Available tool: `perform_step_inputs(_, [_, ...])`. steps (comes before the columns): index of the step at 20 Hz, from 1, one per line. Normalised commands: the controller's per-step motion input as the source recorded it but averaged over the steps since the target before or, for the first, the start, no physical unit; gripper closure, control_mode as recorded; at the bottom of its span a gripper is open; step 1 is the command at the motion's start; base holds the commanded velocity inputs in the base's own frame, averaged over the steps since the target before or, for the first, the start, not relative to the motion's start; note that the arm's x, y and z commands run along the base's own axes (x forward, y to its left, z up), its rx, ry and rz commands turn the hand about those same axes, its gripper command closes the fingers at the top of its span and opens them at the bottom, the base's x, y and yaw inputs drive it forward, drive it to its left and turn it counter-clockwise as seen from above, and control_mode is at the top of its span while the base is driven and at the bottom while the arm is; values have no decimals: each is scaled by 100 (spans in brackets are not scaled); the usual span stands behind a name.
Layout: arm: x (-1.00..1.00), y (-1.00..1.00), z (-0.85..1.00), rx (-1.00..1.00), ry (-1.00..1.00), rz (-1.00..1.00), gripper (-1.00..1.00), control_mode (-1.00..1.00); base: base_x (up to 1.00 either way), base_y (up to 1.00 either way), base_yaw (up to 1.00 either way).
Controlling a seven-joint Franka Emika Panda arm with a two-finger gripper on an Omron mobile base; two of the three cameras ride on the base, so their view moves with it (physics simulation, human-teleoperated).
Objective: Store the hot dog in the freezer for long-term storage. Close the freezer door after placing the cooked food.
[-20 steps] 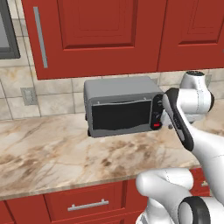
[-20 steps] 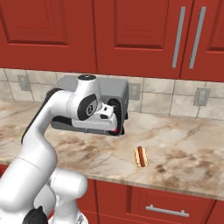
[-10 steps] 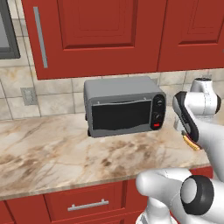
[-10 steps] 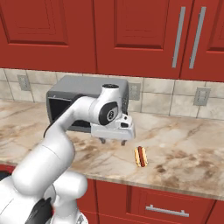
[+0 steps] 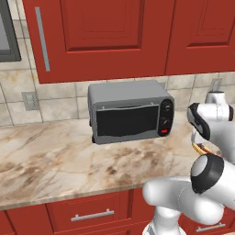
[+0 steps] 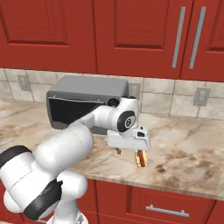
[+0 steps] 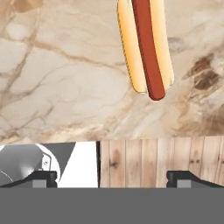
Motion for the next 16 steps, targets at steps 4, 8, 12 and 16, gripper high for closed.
perform_step_inputs(4, [34,-31,-28,0,4,0,-100,-100,0,0,0])
perform_step_inputs(8, [24,-9,-14,0,-3,5,-100,-100,0,0,0])
perform_step_inputs(12, [25,-11,-18,0,-5,8,-100,-100,0,0,0])
perform_step_inputs(16, [23,-8,-34,0,-3,7,-100,-100,0,0,0])
